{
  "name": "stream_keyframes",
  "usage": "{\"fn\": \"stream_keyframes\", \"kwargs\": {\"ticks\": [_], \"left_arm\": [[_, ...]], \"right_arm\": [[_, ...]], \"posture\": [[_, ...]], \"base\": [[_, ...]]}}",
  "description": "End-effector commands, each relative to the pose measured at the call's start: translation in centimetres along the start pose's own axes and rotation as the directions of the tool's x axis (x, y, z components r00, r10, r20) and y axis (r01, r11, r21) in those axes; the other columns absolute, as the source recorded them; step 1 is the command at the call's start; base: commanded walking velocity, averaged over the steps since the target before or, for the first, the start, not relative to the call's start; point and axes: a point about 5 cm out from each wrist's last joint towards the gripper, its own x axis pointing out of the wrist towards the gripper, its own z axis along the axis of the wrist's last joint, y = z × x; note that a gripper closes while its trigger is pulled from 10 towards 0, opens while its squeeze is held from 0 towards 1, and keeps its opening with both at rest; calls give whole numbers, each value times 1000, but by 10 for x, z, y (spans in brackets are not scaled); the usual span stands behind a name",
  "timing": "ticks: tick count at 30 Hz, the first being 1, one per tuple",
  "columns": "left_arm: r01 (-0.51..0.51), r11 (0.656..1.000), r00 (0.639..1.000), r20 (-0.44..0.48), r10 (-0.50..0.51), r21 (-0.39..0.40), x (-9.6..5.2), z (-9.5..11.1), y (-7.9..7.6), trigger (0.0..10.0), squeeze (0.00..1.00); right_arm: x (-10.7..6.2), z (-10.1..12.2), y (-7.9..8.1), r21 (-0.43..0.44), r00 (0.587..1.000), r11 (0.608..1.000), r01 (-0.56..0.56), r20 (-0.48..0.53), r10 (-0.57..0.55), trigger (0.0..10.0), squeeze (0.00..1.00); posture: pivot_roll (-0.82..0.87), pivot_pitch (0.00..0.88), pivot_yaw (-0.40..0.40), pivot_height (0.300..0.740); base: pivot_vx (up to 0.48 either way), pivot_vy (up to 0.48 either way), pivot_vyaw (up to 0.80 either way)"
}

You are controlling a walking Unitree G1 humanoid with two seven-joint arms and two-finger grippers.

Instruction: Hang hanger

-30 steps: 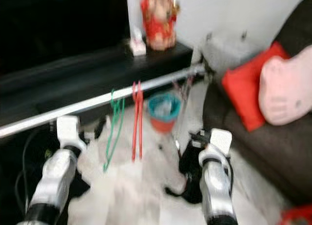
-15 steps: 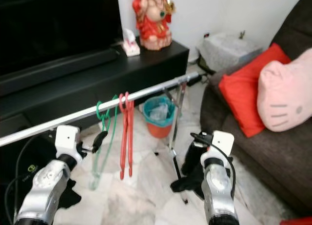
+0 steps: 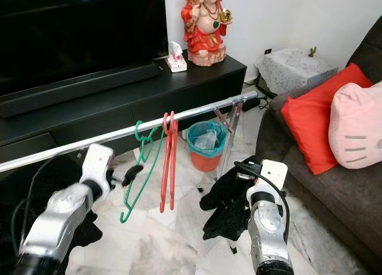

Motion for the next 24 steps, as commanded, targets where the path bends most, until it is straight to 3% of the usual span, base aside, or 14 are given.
{"fn": "stream_keyframes", "kwargs": {"ticks": [1,2,3,4,13,17,24], "left_arm": [[18,1000,1000,-11,-18,7,3,4,-4,10000,737],[18,1000,1000,-22,-18,11,8,5,-4,10000,420],[17,1000,1000,-24,-17,11,9,5,-4,10000,420],[6,1000,1000,-29,-6,11,13,7,-4,10000,0],[-34,997,995,-95,40,66,37,5,-5,10000,0],[-38,988,995,-83,50,149,54,9,-11,10000,0],[-28,986,993,-105,46,166,64,6,-11,10000,0]], "right_arm": [[5,7,2,7,1000,1000,-7,21,7,10000,0],[5,7,2,7,1000,1000,-10,20,10,10000,0],[5,7,2,7,1000,1000,-11,20,10,10000,0],[5,7,1,7,1000,1000,-12,19,12,10000,0],[6,6,4,9,1000,1000,-28,8,27,10000,0],[6,6,6,9,999,999,-36,6,36,10000,0],[6,7,6,10,999,999,-40,9,40,10000,0]], "posture": [[21,0,-6,740],[18,0,-5,740],[18,0,-5,740],[16,0,-5,740],[15,0,-7,740],[5,0,-8,740],[-2,0,-8,740]], "base": [[0,0,0],[0,0,0],[0,0,0],[0,0,0],[0,0,0],[0,0,0],[0,0,0]]}}
